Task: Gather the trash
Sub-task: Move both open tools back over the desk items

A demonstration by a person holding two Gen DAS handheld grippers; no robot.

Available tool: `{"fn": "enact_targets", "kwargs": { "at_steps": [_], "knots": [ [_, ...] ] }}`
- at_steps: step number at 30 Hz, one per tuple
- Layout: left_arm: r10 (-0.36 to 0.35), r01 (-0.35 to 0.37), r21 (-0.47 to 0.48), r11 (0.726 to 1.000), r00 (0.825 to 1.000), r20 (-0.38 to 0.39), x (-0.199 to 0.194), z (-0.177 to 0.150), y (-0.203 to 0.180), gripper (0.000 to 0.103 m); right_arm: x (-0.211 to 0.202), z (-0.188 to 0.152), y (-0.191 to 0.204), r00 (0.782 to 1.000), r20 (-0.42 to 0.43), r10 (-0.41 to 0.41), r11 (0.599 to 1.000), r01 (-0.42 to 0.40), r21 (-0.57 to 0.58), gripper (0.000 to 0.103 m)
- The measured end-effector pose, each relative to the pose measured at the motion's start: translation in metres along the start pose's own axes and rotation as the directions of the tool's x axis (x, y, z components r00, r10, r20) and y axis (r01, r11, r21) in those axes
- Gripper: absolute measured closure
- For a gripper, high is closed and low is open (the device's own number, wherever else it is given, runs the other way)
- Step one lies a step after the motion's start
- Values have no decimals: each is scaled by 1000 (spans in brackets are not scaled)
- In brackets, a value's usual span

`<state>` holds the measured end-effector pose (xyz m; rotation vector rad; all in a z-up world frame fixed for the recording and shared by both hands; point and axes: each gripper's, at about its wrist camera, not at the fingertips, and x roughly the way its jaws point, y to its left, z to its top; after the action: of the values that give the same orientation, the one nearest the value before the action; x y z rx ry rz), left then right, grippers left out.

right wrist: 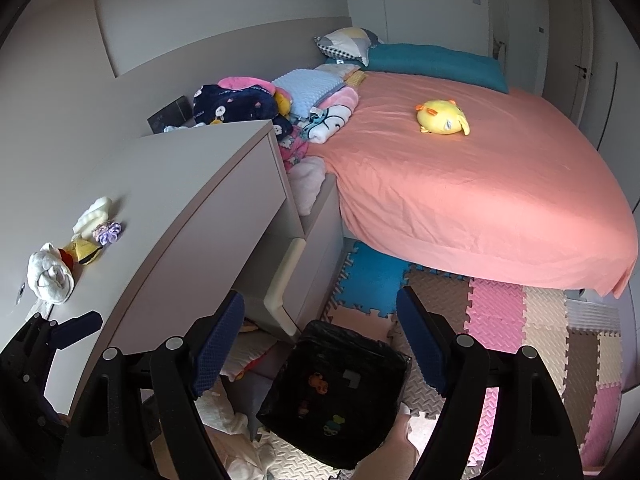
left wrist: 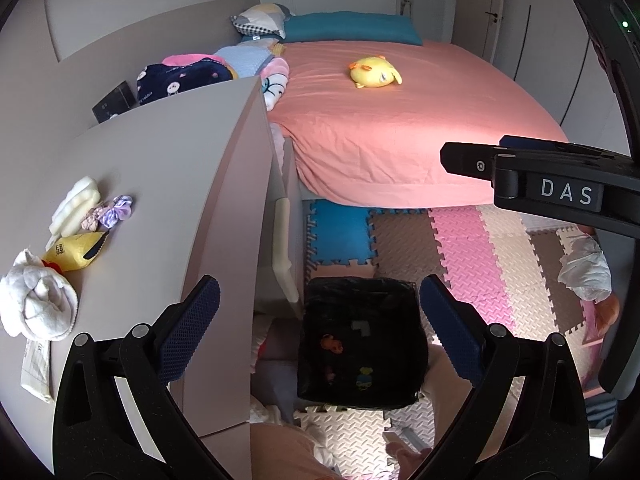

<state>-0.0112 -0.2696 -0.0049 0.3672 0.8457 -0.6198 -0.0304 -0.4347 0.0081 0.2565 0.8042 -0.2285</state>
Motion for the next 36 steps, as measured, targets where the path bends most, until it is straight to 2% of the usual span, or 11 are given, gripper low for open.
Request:
{"fn": "enact_targets", "kwargs": {
  "at_steps": [12,24,36],
  "knots": [
    [83,-82,-83,993,997,5,-24,-23,47,6,4,3,57,996,2,84,994,-83,-70,24],
    [158,-157,-188,970,987,-6,-42,-50,95,6,22,3,120,988,-39,149,976,-153,-154,24],
    [235,-238,-315,919,971,-46,-55,-73,158,6,49,9,169,974,-100,204,952,-221,-213,24]
  ]
}}
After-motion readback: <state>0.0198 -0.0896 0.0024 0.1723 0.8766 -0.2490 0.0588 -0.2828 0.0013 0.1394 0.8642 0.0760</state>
